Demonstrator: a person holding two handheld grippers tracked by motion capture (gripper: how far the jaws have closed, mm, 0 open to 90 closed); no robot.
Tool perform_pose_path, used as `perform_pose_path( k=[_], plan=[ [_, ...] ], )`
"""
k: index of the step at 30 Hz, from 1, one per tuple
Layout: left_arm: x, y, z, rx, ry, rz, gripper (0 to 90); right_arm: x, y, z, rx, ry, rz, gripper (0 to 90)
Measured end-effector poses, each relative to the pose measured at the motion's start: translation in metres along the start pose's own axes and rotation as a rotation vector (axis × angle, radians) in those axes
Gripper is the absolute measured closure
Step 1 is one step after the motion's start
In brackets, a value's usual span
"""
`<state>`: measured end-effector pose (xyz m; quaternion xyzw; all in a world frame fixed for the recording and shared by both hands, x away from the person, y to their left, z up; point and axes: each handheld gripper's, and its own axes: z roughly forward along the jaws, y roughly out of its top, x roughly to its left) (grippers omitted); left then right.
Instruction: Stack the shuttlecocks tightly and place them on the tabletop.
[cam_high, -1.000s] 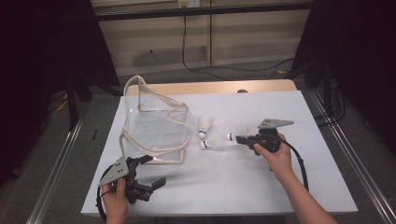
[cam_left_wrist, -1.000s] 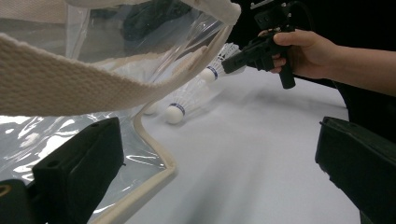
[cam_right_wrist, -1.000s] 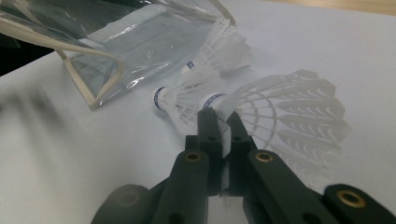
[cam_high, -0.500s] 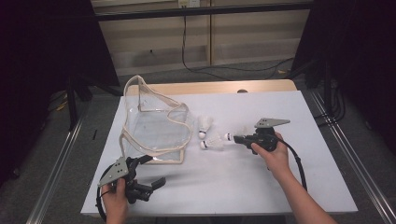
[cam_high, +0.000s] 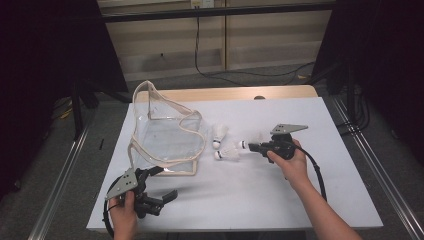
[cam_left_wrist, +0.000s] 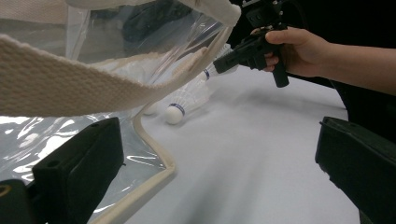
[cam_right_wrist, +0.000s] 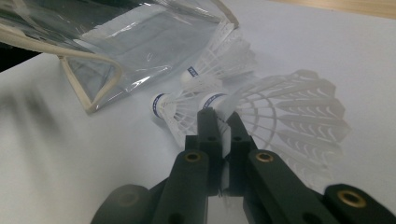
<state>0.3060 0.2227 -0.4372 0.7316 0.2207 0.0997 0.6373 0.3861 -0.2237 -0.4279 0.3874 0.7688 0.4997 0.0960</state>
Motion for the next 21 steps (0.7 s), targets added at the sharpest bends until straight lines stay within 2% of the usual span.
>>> perform_pose_path(
  k=[21],
  plan=[
    [0.0002,-0.0004,0.0005,0.001,0.001,0.0,1.2,-0.0014,0.0005,0.0036,0.007,-0.006,-0.004,88.8]
  ],
)
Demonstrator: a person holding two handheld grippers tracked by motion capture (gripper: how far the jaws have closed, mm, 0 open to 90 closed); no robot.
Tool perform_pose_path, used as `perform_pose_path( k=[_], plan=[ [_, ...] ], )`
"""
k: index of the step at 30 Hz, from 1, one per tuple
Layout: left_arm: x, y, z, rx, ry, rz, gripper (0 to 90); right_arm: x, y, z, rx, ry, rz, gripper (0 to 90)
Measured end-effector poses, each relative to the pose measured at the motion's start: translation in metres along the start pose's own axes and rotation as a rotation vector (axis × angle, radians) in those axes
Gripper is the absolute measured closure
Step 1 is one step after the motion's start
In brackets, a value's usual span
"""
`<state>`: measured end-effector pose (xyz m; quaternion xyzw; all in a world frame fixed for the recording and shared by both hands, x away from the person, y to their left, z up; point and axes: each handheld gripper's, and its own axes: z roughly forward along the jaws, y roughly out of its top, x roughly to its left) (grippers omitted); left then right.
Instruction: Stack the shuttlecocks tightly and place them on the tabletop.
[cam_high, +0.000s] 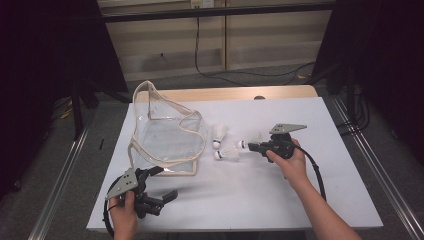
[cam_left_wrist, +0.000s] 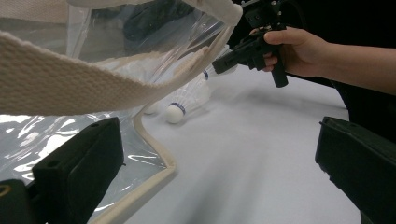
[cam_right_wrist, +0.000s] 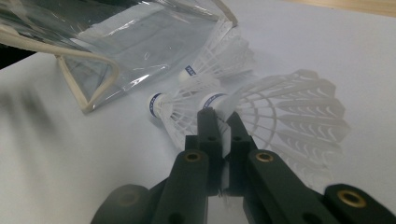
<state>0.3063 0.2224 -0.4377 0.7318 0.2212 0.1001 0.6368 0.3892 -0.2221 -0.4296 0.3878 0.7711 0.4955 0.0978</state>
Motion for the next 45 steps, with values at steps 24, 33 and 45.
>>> perform_pose_path(
  k=[24,33,45],
  plan=[
    [0.0,0.0,0.0,-0.003,-0.001,-0.002,1.2,0.002,-0.001,0.007,0.008,0.021,0.003,88.8],
    [0.0,0.0,0.0,-0.004,-0.002,-0.003,1.2,0.003,-0.002,0.01,0.017,0.028,0.0,88.7],
    [0.0,0.0,0.0,-0.003,-0.002,0.001,1.3,0.004,-0.003,0.013,0.021,0.036,-0.003,88.5]
  ],
)
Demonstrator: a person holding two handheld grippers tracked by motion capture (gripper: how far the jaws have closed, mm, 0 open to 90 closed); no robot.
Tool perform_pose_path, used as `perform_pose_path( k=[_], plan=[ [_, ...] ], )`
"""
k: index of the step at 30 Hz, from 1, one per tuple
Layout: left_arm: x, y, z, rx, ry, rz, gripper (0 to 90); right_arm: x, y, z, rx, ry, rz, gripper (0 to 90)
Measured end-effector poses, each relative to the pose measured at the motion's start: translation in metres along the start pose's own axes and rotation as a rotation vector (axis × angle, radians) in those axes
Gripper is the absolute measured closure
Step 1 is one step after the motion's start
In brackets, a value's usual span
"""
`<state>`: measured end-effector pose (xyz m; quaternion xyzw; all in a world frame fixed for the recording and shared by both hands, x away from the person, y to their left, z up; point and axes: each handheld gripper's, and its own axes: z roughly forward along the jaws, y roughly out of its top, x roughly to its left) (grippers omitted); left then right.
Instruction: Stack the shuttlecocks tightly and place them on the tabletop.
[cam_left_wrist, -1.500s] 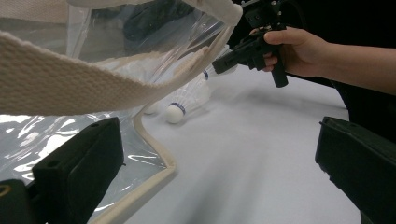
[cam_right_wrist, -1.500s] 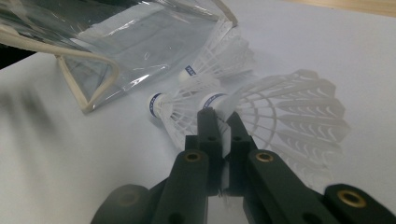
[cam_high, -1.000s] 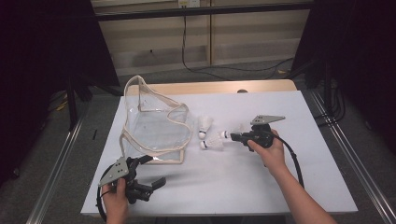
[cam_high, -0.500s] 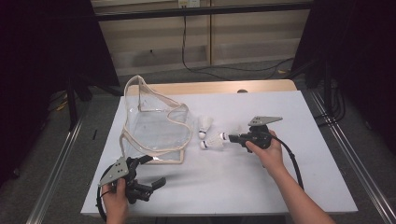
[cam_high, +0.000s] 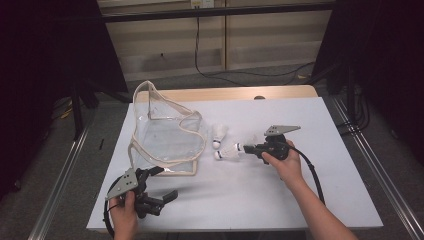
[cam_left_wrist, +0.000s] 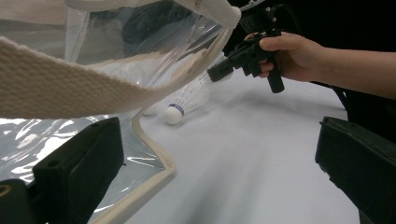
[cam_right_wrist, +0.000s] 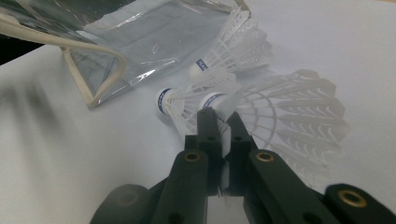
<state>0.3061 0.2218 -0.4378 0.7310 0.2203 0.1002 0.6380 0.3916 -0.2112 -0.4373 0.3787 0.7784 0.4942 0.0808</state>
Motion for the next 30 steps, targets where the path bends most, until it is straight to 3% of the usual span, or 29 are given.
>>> perform_pose_path(
  k=[30],
  plan=[
    [-0.0004,0.0,0.0014,0.001,-0.006,-0.004,1.3,0.0022,-0.0006,0.0052,0.006,0.019,0.002,88.4]
  ],
)
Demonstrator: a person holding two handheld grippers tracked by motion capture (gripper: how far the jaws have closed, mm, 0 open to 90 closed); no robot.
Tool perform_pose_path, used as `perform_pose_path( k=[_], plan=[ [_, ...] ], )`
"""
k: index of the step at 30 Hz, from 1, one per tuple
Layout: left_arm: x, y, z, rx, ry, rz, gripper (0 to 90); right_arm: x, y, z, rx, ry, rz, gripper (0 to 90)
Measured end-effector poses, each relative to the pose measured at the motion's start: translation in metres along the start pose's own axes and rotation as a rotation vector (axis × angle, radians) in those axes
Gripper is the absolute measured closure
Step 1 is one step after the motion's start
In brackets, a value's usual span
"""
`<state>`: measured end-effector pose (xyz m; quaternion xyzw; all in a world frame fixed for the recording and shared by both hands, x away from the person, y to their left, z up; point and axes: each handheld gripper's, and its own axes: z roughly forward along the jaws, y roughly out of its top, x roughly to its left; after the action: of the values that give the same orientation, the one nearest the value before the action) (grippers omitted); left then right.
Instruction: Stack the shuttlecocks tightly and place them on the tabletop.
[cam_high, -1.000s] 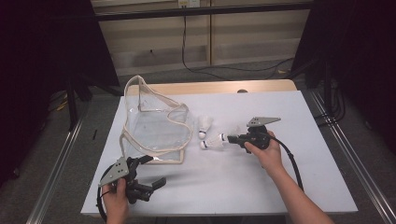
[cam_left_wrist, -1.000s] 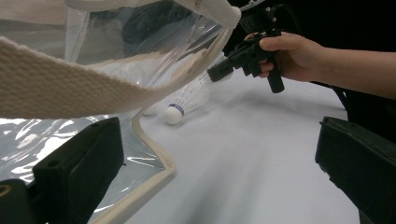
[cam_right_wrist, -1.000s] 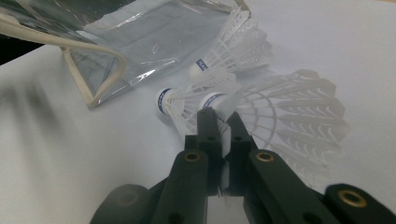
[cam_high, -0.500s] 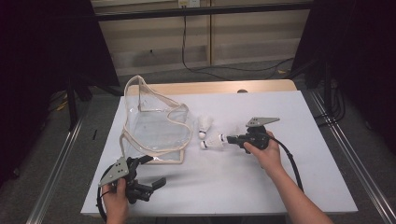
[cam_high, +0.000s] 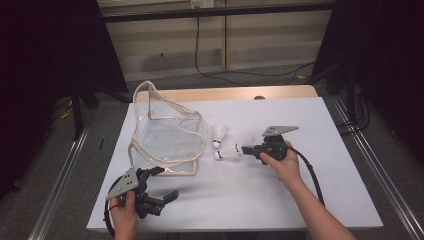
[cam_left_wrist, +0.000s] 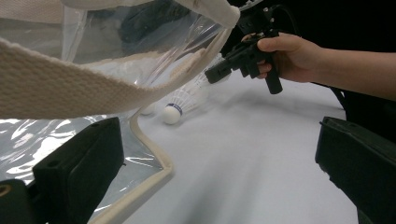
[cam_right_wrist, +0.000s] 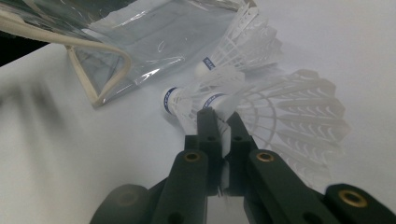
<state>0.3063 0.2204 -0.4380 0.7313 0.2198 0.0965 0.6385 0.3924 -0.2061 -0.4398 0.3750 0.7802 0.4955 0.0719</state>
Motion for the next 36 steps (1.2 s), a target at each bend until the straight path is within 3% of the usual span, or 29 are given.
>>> perform_pose_path(
  k=[36],
  plan=[
    [0.001,-0.001,0.001,0.005,-0.008,0.0,1.3,0.005,-0.001,0.025,0.042,0.023,-0.015,88.4]
  ],
)
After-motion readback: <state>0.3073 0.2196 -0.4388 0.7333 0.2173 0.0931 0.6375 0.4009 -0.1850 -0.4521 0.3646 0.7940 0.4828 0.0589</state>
